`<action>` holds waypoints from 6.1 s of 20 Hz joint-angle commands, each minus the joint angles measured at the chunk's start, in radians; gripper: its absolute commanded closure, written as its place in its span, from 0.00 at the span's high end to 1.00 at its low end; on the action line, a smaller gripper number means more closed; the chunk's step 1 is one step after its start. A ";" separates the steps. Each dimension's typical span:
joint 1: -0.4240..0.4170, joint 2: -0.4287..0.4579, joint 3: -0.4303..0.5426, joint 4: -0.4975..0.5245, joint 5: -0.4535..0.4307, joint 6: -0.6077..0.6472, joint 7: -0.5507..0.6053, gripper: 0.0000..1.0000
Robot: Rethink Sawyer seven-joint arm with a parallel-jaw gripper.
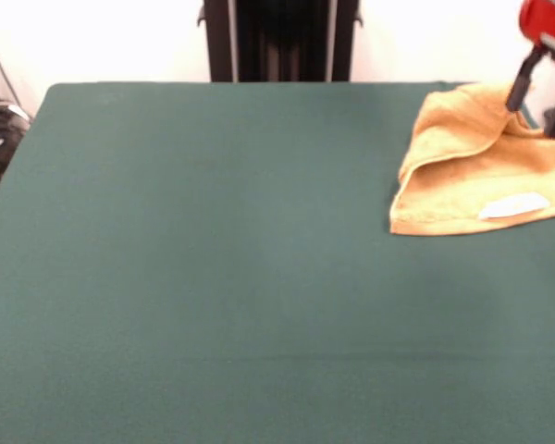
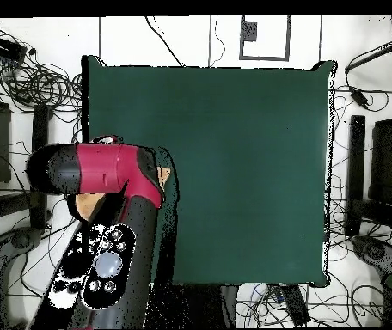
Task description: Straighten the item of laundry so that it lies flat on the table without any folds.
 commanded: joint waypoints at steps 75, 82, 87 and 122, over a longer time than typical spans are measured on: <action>-0.138 0.040 0.292 0.409 -0.260 -0.225 -0.052 1.00; -0.092 0.117 0.277 0.349 -0.264 -0.278 0.045 1.00; -0.079 0.116 0.272 0.350 -0.247 -0.274 0.054 1.00; -0.042 0.039 0.315 0.464 -0.139 -0.326 0.121 1.00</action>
